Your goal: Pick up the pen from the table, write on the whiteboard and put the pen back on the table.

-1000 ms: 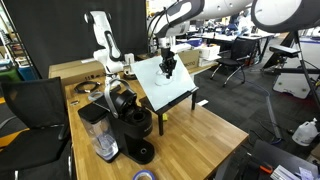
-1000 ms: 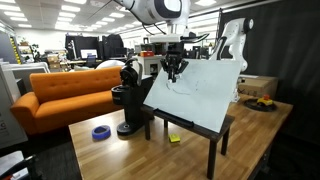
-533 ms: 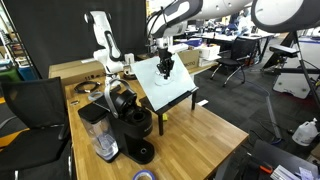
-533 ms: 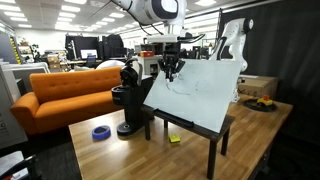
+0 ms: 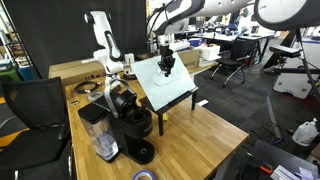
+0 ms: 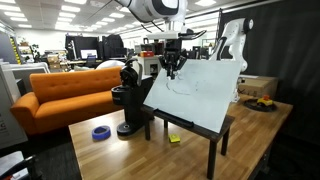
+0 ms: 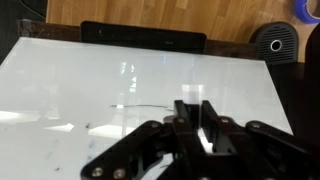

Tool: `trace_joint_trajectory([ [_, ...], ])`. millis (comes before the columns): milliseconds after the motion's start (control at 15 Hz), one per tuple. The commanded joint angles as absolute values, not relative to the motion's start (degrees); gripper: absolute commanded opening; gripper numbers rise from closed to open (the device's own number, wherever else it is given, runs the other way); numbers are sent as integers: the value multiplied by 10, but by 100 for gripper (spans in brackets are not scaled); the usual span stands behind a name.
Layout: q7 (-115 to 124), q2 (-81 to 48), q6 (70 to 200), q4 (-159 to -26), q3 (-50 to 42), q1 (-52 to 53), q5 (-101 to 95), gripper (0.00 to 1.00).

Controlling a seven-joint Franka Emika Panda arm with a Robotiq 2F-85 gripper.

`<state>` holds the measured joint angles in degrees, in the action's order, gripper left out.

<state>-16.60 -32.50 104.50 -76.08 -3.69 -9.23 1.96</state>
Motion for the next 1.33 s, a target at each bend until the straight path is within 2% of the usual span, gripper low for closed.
trace_joint_trajectory([
  [0, -169, -259, 1056, -838, -35, -96, 10, 5],
  [400, -181, -152, 1068, -977, -45, -99, 8, 5],
  [667, -176, -129, 1067, -1019, -67, -109, 10, 5],
  [1267, -172, -163, 1071, -972, -98, -142, 26, 5],
])
